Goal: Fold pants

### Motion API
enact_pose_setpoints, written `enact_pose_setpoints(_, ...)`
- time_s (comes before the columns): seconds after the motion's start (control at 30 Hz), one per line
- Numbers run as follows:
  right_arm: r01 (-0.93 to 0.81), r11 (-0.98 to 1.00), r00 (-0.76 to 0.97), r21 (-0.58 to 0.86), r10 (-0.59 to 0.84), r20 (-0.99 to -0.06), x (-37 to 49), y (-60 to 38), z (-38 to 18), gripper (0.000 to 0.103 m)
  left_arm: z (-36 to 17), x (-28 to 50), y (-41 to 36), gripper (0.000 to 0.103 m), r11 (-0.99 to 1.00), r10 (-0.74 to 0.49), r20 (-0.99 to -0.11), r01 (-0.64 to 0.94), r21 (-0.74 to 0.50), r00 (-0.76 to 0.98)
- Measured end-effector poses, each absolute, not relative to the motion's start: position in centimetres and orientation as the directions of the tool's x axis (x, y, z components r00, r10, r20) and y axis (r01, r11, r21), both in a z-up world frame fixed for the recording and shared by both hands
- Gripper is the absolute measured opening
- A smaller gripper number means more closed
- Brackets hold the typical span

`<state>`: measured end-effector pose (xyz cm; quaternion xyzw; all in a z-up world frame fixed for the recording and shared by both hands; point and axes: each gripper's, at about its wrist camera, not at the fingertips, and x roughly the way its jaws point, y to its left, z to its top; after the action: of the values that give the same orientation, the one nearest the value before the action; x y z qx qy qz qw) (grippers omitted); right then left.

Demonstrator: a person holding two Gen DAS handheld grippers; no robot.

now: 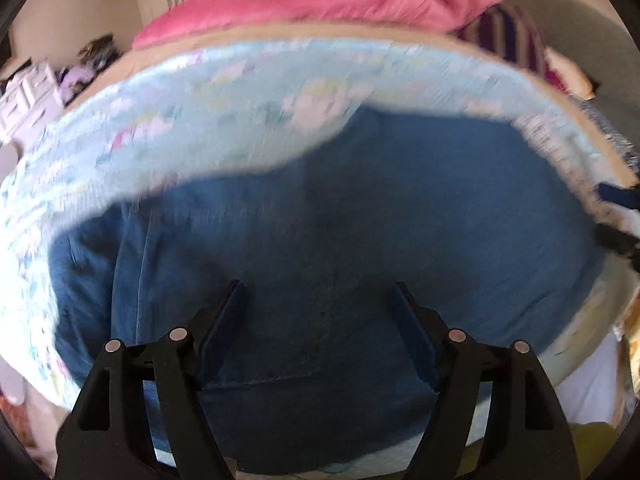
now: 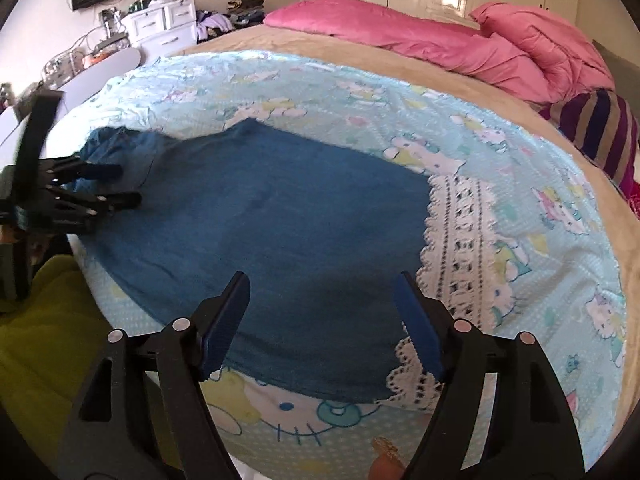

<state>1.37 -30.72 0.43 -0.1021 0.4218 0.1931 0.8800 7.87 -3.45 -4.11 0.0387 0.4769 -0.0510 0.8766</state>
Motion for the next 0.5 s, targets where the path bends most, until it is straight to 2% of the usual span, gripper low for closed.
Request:
enact_pose_setpoints(0.17,-0.349,0.936,0.51,-0.048,0.147,-0.848,1.8,-32.8,-2.0,0.068,-4.2,7.4,-1.8,0.074,0.993,-0.081,-0.832,0.115,-0.021,0.549)
enact_pose_setpoints(0.3,-0.309,0.949,0.503,0.058,0.214,-0.837,1.3,-35.3,-2.6,0.068,-4.3,7.2,-1.3,0.074,0.992,-0.104,-0.829,0.112,-0.051,0.55)
enact_pose_setpoints(0.5,-0.301,0.953,0.524,0.039,0.2,-0.828,0.8,-34.9,-2.9,0.069,-4.3,7.6,-1.4,0.074,0.993,-0.105,-0.829,0.11,-0.052,0.549)
